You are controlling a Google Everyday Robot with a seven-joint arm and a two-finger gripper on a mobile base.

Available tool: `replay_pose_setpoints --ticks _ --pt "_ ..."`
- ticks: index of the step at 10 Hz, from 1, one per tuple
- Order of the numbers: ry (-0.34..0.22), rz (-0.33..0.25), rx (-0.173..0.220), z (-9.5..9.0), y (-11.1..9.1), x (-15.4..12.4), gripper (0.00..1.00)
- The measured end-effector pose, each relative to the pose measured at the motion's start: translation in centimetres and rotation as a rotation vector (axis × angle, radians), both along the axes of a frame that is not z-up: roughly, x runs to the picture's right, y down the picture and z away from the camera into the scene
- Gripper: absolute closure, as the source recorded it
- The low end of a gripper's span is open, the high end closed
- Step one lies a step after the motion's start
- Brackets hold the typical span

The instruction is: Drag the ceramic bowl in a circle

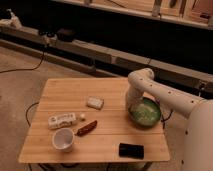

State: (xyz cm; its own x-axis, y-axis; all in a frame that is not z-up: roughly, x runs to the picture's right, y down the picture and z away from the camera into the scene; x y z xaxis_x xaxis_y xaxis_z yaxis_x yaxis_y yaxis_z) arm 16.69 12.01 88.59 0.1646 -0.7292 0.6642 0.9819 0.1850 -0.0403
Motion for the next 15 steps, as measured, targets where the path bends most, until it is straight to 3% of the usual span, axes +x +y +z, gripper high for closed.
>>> replay_pose_setpoints --ticks 3,6,10,12,15 --pt "-0.017 -0.025 0.053 1.8 -2.6 -2.1 1.0" --pt "-0.131 -0.053 0.076 1.2 -3.1 -9.0 1.0" --pt "-0.288 -0.048 0.054 -2.3 -0.4 -16.6 1.0" --pt "-0.305 -0.029 0.04 -4.5 1.4 -17.6 1.0" --pt "-0.284 -0.01 0.006 -8.1 4.5 -16.8 1.0"
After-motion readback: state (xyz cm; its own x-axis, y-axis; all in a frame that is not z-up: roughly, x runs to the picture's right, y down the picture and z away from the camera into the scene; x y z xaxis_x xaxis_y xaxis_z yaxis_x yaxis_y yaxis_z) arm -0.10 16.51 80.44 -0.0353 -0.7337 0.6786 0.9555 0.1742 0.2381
